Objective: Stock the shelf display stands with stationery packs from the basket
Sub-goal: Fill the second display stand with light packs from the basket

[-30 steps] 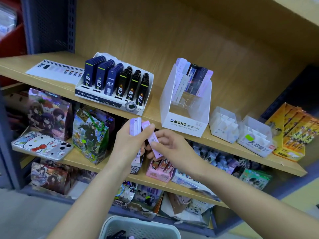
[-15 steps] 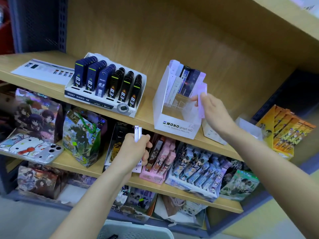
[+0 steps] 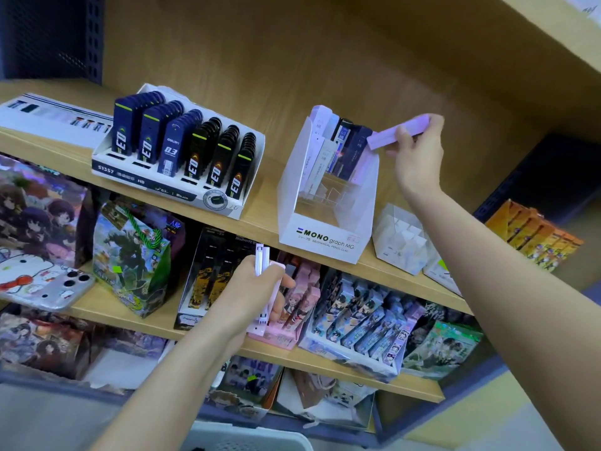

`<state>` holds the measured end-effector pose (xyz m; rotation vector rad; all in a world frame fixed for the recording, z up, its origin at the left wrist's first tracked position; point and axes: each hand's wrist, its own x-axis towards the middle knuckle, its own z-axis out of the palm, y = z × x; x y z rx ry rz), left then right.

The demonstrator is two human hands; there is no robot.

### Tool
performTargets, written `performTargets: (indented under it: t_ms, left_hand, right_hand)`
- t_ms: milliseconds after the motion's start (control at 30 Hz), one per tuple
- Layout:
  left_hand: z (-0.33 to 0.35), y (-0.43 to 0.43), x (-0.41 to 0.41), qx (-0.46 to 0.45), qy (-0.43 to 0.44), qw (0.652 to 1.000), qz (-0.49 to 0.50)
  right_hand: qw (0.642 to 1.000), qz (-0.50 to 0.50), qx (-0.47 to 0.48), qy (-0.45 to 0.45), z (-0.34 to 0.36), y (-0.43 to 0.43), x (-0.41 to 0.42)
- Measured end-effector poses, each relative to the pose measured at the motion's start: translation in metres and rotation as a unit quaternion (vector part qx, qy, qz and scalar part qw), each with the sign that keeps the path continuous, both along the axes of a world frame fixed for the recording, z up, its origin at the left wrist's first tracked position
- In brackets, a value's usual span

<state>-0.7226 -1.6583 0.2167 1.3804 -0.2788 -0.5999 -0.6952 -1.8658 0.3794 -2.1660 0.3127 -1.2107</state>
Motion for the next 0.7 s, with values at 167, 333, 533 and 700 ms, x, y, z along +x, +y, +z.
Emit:
performTargets:
  t_ms: [167,333,533,700]
  left_hand:
    - [0.002,-0.005,-0.004,0.005,-0.006,1.000,-0.018]
    - [0.003,-0.006,-0.005,0.005,-0.013,1.000,-0.017]
    - [0.002,-0.006,-0.003,-0.007,-0.007,1.000,-0.005]
    - [-0.002,-0.009,-0.003,-0.033,0.014,0.999,0.012]
  right_hand:
    - [0.996,-0.016,-0.076,0.049,-0.001,-0.010,0.002]
    - [0.988,-0.020,-0.125,0.093,0.012,-0.017,0.006]
    - [0.975,-0.012,-0.192,0.112,0.015,-0.015,0.010]
    - [0.961,-0.058,-0.241,0.122,0.001,-0.019,0.009]
